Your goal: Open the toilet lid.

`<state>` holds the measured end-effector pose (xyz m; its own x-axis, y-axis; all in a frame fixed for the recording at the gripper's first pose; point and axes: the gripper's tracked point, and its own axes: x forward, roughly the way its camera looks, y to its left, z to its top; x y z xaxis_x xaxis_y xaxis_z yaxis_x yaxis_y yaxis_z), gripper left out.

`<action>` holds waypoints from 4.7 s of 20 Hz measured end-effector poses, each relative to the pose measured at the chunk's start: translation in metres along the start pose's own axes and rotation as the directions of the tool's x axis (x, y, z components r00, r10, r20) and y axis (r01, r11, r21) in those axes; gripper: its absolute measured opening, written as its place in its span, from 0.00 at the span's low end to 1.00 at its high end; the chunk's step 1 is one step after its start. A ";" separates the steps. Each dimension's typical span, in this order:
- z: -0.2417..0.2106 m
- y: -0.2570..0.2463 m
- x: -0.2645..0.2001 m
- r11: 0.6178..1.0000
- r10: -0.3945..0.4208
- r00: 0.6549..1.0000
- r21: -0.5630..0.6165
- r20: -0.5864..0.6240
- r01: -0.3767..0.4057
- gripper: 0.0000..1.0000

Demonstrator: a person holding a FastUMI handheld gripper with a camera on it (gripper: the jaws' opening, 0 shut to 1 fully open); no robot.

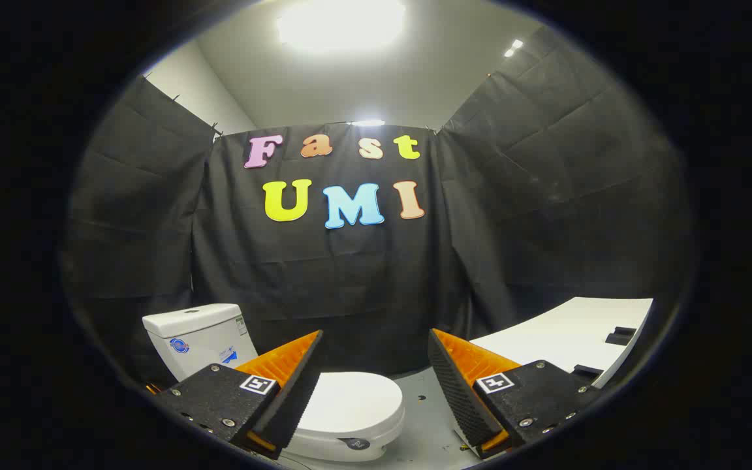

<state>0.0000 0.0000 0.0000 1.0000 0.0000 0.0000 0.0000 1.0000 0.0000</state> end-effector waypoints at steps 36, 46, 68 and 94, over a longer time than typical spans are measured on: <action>-0.052 0.017 0.014 0.986 0.100 0.990 0.143 -0.095 -0.085 0.95; -0.123 0.003 0.038 0.937 0.143 0.956 0.345 -0.257 -0.047 0.95; -0.285 0.021 0.064 0.751 0.362 0.794 0.658 -0.488 0.061 0.95; -0.397 0.055 0.051 0.365 0.527 0.663 0.847 -0.531 0.388 0.40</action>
<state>0.0515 0.0545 -0.3971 0.6635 0.5271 -0.5310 0.3876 0.3649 0.8465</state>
